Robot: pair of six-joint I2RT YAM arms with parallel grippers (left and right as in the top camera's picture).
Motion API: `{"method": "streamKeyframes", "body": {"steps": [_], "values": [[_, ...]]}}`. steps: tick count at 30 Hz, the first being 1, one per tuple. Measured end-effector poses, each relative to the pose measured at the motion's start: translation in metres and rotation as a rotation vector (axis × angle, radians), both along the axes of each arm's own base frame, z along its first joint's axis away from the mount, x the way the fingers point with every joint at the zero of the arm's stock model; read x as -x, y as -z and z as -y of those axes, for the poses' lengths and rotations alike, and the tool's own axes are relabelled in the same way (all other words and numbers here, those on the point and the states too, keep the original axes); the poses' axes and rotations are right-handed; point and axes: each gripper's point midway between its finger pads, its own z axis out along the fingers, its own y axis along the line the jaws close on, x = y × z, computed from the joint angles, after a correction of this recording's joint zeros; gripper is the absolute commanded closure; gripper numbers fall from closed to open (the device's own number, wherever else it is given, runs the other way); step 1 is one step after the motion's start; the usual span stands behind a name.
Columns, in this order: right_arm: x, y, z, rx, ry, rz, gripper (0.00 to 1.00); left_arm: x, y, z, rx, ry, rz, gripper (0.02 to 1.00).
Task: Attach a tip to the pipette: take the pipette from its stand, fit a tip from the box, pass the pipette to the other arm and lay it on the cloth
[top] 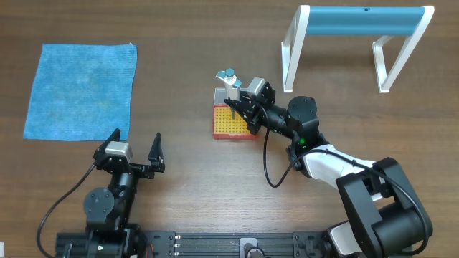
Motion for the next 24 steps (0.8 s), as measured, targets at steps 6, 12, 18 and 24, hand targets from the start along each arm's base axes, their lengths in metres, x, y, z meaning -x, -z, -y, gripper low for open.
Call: {"method": "streamKeyframes", "body": {"steps": [6,12,18,24], "values": [[-0.001,-0.022,0.000,-0.020,0.000,0.051,0.923,0.000,0.000,0.000,0.000,0.000,0.000,0.020],[-0.004,-0.077,-0.002,-0.065,-0.001,0.167,0.925,0.000,0.000,0.000,0.000,0.000,0.000,0.020],[0.019,-0.160,0.005,-0.068,-0.016,0.189,0.925,0.000,0.000,0.000,0.000,0.000,0.000,0.020],[0.051,-0.214,0.015,-0.096,-0.036,0.207,0.923,0.000,0.000,0.000,0.000,0.000,0.000,0.020]]}}
